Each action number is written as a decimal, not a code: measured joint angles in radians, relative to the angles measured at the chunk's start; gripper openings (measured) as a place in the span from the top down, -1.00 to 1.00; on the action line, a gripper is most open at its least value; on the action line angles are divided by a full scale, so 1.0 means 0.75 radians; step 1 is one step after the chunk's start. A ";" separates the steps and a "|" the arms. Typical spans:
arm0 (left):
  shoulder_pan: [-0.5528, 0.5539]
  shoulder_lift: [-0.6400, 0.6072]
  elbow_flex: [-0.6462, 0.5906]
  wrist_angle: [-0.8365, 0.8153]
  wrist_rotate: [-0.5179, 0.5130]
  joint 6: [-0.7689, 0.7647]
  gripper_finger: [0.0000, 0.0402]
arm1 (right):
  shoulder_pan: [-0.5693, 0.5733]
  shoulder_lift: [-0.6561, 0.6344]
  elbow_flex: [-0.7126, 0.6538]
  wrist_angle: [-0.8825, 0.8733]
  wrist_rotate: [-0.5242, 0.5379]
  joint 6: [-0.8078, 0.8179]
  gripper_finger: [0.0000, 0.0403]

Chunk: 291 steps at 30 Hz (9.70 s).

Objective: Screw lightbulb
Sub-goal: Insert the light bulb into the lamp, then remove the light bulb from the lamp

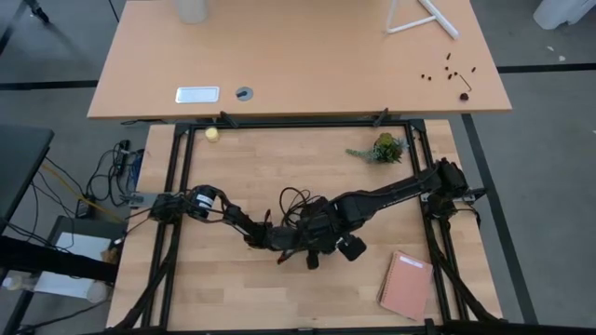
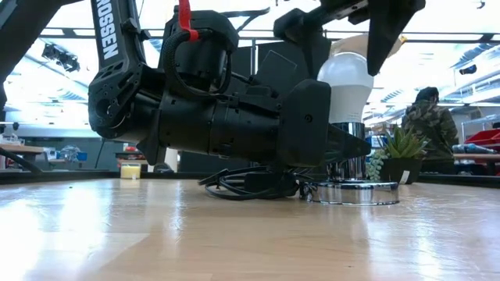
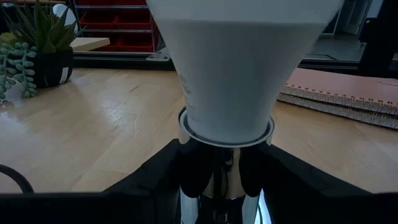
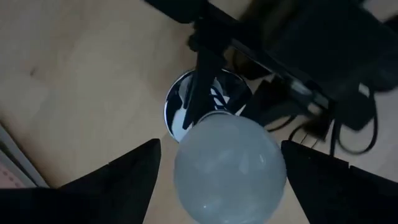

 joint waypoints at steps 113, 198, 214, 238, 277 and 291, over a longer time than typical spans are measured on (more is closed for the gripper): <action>-0.027 -0.037 -0.007 -0.072 0.038 0.034 -0.29 | 0.408 -0.262 -0.324 0.114 0.655 1.747 -0.51; -0.092 -0.458 0.778 -2.189 -0.032 0.108 -0.36 | 0.543 -0.400 -1.750 2.662 1.179 1.245 -0.20; -0.108 -0.458 0.777 -2.275 -0.225 0.085 -0.36 | 0.521 -0.400 -1.750 2.660 1.139 1.243 -0.20; -0.249 -0.456 0.158 -1.371 -0.280 -0.313 -0.18 | 0.521 -0.400 -1.750 2.644 1.111 1.283 -0.18; -0.089 -0.279 -0.021 -0.498 -0.141 -0.139 -0.18 | 0.426 -0.400 -1.750 2.646 1.033 1.303 -0.18; -0.017 -0.279 -0.021 -0.479 -0.086 -0.079 -0.27 | 0.422 -0.400 -1.750 2.647 1.030 1.302 -0.18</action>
